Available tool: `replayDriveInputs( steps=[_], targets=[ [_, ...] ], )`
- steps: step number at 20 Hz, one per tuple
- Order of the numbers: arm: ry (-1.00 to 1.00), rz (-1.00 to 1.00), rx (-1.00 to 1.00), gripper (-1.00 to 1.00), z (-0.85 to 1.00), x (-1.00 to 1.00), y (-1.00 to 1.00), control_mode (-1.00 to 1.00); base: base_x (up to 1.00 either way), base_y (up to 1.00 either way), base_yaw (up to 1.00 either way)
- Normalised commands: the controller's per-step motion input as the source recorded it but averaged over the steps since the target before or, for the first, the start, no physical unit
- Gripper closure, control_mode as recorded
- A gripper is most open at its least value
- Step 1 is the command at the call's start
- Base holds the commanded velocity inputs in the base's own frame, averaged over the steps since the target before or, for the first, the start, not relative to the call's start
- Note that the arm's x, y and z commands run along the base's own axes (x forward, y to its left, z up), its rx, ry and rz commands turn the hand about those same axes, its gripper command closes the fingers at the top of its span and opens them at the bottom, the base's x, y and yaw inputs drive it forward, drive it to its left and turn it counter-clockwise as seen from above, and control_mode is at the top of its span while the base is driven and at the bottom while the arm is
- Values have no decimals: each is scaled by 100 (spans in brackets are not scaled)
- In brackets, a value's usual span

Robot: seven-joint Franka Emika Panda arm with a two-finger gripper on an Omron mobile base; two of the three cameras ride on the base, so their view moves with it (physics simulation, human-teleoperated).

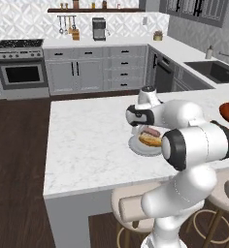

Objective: Place one bun and one sausage from the bowl on each plate.

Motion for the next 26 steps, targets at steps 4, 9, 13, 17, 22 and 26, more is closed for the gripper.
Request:
replayDriveInputs(
  steps=[4,9,13,17,22,26],
  targets=[
    [6,0,-2,100,-70,1,0,-100,0,0,0],
    [1,0,0,100,-47,26,1,-100,0,0,0],
    [0,0,0,100,-46,23,0,-100,0,0,0],
    [0,0,0,100,-22,1,0,-100,0,0,0],
    [0,0,0,-100,-7,-13,-1,-100,0,0,0],
    [-9,-1,0,-100,0,-42,-6,-100,0,0,0]
  ],
)
